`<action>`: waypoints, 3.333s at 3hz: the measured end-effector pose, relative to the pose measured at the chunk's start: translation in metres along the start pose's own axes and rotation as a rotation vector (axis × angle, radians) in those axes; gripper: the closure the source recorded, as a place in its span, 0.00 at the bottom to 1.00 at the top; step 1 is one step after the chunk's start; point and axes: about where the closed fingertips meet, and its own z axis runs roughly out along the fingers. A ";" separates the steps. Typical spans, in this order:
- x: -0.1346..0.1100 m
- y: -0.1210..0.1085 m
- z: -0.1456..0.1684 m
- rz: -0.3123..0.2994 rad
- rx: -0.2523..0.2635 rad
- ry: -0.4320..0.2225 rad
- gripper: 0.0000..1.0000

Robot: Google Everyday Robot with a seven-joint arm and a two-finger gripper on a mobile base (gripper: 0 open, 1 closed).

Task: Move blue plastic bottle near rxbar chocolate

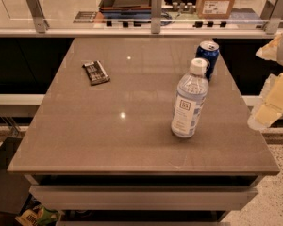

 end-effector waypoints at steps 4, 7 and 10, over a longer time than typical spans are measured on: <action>0.004 0.011 0.035 0.263 -0.016 -0.554 0.00; -0.001 0.032 0.078 0.427 -0.075 -0.666 0.00; -0.046 0.019 0.110 0.405 -0.014 -0.854 0.00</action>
Offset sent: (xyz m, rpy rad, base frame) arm 0.0050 -0.0005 -0.0254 0.6310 -0.1196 -0.1486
